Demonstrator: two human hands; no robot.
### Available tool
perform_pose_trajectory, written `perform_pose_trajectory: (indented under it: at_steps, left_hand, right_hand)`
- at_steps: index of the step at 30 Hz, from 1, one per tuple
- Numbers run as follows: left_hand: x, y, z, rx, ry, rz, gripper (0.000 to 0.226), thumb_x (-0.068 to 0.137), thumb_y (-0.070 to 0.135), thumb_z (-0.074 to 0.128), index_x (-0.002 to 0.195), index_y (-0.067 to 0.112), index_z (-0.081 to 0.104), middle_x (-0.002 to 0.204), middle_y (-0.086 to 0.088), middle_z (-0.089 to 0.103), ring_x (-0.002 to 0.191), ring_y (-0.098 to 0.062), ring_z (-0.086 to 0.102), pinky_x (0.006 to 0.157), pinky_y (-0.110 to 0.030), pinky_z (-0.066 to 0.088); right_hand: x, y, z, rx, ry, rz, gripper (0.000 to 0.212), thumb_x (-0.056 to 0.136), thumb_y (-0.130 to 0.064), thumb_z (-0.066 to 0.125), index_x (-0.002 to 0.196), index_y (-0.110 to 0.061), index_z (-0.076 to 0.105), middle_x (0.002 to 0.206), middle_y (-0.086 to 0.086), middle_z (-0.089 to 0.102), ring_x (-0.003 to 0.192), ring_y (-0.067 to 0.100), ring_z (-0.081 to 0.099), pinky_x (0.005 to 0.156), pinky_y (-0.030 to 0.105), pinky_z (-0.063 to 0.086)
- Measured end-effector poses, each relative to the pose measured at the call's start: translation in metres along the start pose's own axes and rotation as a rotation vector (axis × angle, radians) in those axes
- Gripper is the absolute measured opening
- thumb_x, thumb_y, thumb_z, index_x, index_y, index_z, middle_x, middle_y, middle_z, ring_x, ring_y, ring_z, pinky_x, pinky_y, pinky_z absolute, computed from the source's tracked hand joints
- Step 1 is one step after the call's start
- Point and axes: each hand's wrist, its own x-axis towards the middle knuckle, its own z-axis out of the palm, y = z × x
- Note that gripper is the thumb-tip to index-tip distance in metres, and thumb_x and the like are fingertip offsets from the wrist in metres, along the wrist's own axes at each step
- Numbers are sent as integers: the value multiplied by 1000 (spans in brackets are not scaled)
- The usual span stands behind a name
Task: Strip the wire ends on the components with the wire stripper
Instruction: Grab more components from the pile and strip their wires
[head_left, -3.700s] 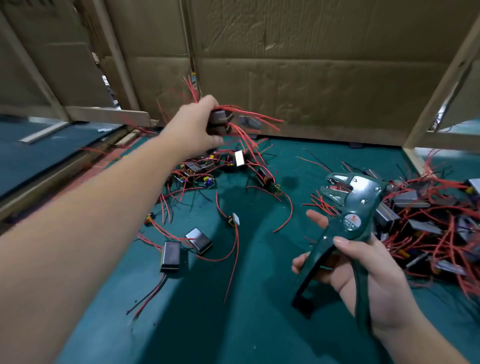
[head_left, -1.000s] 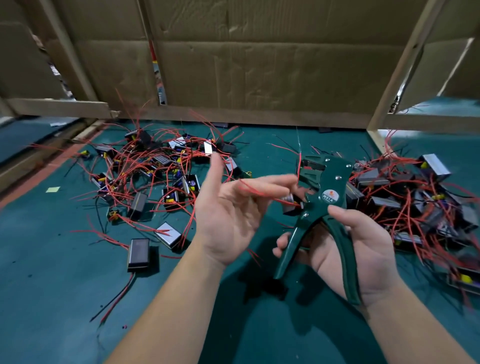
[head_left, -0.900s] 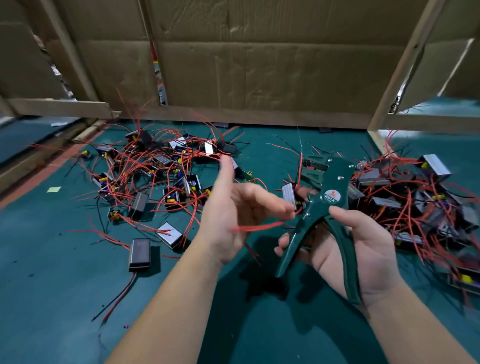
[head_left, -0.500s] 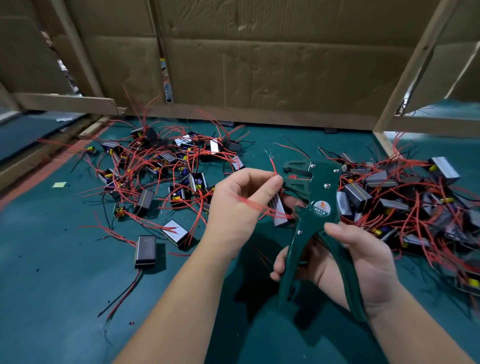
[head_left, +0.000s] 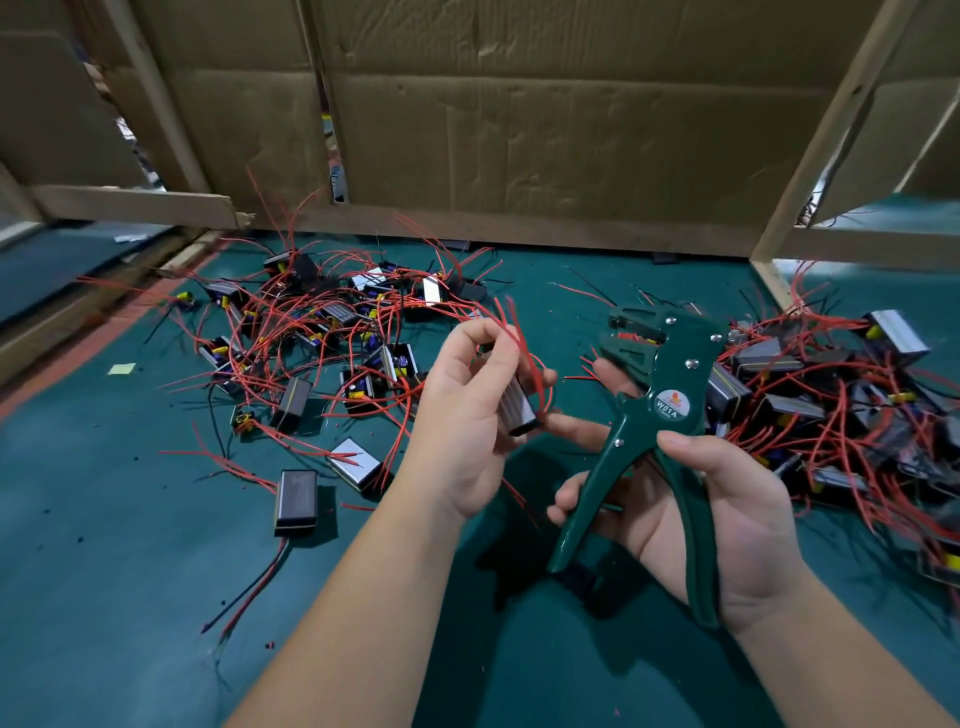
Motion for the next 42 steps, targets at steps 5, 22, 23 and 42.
perform_pose_trajectory:
  at_steps: [5, 22, 23, 42]
  left_hand:
    - [1, -3, 0, 130, 75, -15, 19, 91, 17, 58, 74, 25, 57, 60, 7, 44, 46, -8, 38, 40, -18, 34]
    - [1, -11, -9, 595, -137, 146, 18, 80, 13, 74, 64, 19, 70, 52, 13, 54, 43, 2, 41, 42, -8, 30]
    - [1, -11, -9, 611, -142, 153, 19, 80, 12, 74, 64, 19, 70, 50, 14, 54, 42, 3, 42, 42, -8, 30]
    - [-3, -8, 1, 319, -25, 75, 14, 94, 17, 57, 83, 10, 56, 58, 6, 59, 45, -5, 42, 38, -19, 35]
  right_hand:
    - [-1, 0, -2, 13, 16, -10, 84, 56, -29, 82, 135, -21, 53, 108, 30, 64, 73, 40, 64, 73, 53, 54]
    - [-2, -1, -4, -100, 86, -104, 57, 69, -13, 57, 126, -5, 54, 96, 17, 67, 67, 38, 63, 69, 55, 54]
    - [-2, -1, -3, -100, 80, -100, 56, 70, -12, 56, 126, -5, 54, 98, 18, 66, 67, 39, 62, 69, 55, 53]
    - [-3, 1, 1, -90, 27, -96, 68, 65, -3, 60, 132, -5, 51, 81, 25, 65, 69, 39, 64, 71, 55, 54]
